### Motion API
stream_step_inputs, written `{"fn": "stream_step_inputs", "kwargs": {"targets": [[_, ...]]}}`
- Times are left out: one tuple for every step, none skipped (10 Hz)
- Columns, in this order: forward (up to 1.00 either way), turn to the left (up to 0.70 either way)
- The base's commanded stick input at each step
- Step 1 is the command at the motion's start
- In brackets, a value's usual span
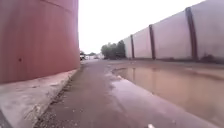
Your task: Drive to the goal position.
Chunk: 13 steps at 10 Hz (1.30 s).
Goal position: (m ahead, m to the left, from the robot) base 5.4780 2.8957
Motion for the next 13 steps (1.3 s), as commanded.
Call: {"fn": "stream_step_inputs", "kwargs": {"targets": [[0.00,0.50],[0.00,0.50],[0.26,0.50],[0.50,0.50],[0.50,0.50],[0.50,0.50],[0.50,0.50],[0.50,0.50],[0.50,0.50],[0.32,0.32],[0.00,0.00],[0.00,0.00],[0.00,0.00]]}}
